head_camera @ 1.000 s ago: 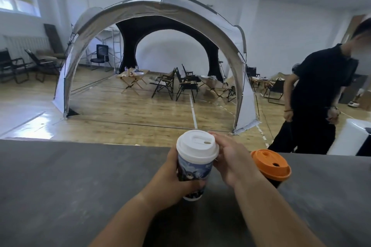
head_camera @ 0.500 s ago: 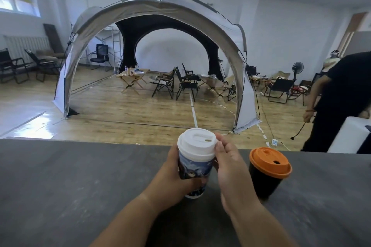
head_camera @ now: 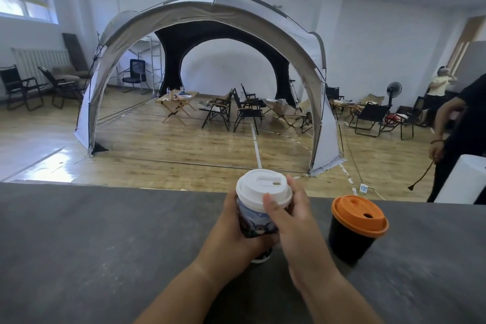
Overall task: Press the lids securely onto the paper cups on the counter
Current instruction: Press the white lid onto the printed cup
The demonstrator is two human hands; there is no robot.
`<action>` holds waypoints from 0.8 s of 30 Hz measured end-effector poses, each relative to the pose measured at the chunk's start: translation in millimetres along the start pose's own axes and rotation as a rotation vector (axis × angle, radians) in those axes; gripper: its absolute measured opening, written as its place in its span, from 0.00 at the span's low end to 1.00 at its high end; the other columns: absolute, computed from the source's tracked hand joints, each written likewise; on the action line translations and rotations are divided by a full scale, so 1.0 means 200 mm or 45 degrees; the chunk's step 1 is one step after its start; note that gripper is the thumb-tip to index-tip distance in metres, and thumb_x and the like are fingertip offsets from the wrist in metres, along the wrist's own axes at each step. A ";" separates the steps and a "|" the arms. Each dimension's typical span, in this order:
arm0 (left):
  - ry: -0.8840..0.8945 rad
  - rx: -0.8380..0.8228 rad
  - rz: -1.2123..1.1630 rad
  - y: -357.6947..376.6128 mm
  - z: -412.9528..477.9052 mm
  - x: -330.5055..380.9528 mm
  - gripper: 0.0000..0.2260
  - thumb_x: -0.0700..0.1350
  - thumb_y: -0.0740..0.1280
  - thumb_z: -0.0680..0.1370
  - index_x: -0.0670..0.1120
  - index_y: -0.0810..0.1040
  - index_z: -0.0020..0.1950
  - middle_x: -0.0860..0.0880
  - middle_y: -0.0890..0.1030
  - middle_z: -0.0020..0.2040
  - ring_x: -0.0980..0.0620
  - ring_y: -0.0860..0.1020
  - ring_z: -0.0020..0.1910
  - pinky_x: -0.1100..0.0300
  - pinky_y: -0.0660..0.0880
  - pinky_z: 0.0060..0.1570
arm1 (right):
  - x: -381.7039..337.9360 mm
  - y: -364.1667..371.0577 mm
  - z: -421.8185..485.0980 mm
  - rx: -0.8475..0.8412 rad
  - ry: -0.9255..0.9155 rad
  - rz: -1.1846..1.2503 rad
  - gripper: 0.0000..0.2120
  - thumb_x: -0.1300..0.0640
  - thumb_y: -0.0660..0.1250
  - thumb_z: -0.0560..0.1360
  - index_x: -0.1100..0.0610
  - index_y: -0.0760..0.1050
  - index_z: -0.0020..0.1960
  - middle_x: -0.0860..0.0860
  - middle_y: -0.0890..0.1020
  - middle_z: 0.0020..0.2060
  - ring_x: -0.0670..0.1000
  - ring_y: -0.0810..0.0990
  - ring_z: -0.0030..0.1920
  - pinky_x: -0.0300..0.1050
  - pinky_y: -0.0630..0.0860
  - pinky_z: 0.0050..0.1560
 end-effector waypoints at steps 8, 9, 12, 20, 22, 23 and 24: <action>-0.144 0.108 -0.307 -0.02 0.00 0.09 0.27 0.66 0.58 0.68 0.58 0.71 0.64 0.57 0.80 0.59 0.63 0.79 0.55 0.63 0.78 0.53 | -0.04 -0.06 0.05 -0.313 0.046 0.100 0.27 0.55 0.71 0.68 0.48 0.72 0.67 0.49 0.84 0.57 0.47 0.83 0.57 0.38 0.80 0.48; -0.138 0.122 -0.308 -0.01 0.00 0.10 0.26 0.66 0.60 0.68 0.59 0.71 0.64 0.58 0.81 0.58 0.63 0.79 0.55 0.62 0.78 0.55 | -0.04 -0.05 0.05 -0.318 0.040 0.101 0.27 0.56 0.71 0.68 0.48 0.72 0.67 0.48 0.84 0.57 0.47 0.83 0.57 0.38 0.80 0.49; -0.151 0.172 -0.307 -0.03 0.01 0.10 0.24 0.67 0.63 0.69 0.59 0.74 0.62 0.58 0.82 0.56 0.61 0.80 0.55 0.60 0.78 0.55 | -0.03 -0.06 0.06 -0.328 0.053 0.128 0.27 0.56 0.71 0.69 0.49 0.72 0.67 0.49 0.84 0.57 0.48 0.82 0.59 0.40 0.80 0.52; -0.209 0.320 -0.178 -0.11 0.02 0.10 0.23 0.67 0.52 0.71 0.59 0.78 0.53 0.63 0.82 0.47 0.67 0.79 0.48 0.74 0.73 0.41 | 0.00 -0.09 0.10 -0.472 0.147 0.140 0.30 0.56 0.71 0.68 0.50 0.71 0.69 0.49 0.83 0.61 0.52 0.80 0.63 0.47 0.74 0.61; -0.200 0.377 -0.141 -0.14 0.03 0.10 0.26 0.67 0.52 0.71 0.55 0.81 0.52 0.59 0.84 0.47 0.63 0.81 0.47 0.72 0.75 0.40 | 0.00 -0.10 0.11 -0.536 0.169 0.145 0.31 0.55 0.73 0.68 0.51 0.71 0.69 0.50 0.82 0.61 0.53 0.80 0.62 0.47 0.75 0.61; -0.182 0.387 -0.130 -0.15 0.03 0.10 0.27 0.67 0.52 0.72 0.52 0.83 0.50 0.56 0.85 0.46 0.61 0.81 0.46 0.72 0.76 0.39 | -0.01 -0.10 0.11 -0.580 0.178 0.143 0.33 0.52 0.76 0.66 0.51 0.71 0.70 0.51 0.82 0.62 0.53 0.80 0.62 0.47 0.75 0.59; -0.168 0.384 -0.111 -0.16 0.04 0.10 0.28 0.67 0.53 0.72 0.49 0.83 0.50 0.54 0.85 0.46 0.59 0.82 0.46 0.70 0.77 0.40 | -0.01 -0.10 0.11 -0.631 0.186 0.137 0.37 0.48 0.80 0.64 0.51 0.71 0.70 0.51 0.81 0.63 0.53 0.80 0.63 0.47 0.76 0.58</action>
Point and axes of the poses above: each hand's wrist, its own z-axis towards the middle knuckle, its own y-axis out of the palm, x = y × z, the point moved 5 cm from there along z, towards the middle knuckle
